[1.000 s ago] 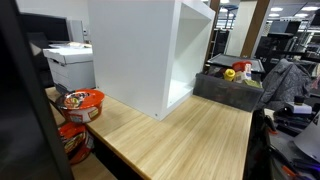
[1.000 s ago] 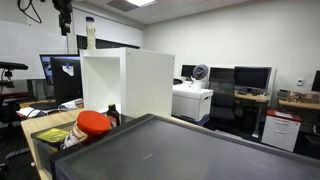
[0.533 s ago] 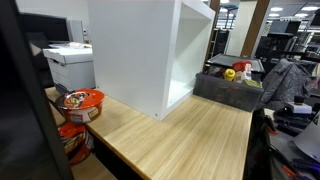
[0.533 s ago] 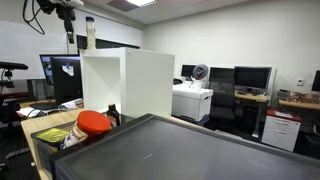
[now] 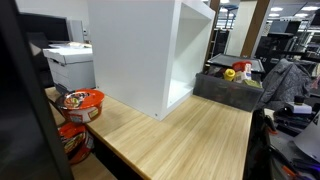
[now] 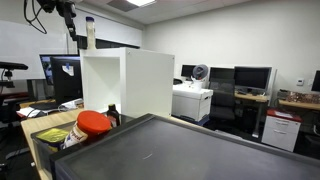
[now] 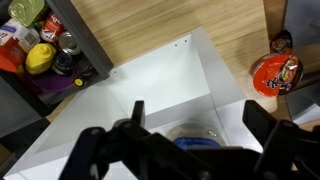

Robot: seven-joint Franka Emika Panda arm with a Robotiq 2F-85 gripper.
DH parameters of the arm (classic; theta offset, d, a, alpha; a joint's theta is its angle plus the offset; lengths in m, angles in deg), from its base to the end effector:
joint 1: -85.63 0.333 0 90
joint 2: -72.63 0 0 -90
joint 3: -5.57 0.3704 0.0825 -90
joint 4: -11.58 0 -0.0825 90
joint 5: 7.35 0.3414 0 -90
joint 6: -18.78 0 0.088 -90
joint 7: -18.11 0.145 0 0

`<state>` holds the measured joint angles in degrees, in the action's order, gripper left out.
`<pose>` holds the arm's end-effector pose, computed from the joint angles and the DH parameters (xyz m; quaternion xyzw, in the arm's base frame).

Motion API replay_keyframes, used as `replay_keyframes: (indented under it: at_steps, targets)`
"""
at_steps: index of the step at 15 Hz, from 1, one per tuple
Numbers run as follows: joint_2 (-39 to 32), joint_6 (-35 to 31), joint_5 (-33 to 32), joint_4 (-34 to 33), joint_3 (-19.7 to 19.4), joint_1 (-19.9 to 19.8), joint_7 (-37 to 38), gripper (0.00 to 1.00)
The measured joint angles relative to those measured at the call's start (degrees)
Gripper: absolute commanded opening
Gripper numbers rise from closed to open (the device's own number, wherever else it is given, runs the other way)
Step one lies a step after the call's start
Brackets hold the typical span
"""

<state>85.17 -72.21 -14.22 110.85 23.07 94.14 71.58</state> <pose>0.3928 0.1940 0.6734 0.9660 -0.2394 0.0837 0.0508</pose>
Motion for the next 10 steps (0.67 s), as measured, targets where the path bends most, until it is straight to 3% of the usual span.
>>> replay_keyframes:
  at_steps: [10]
  targets:
    - [0.5, -7.8, -1.3, 0.0, -1.5, -0.3, 3.2, 1.00]
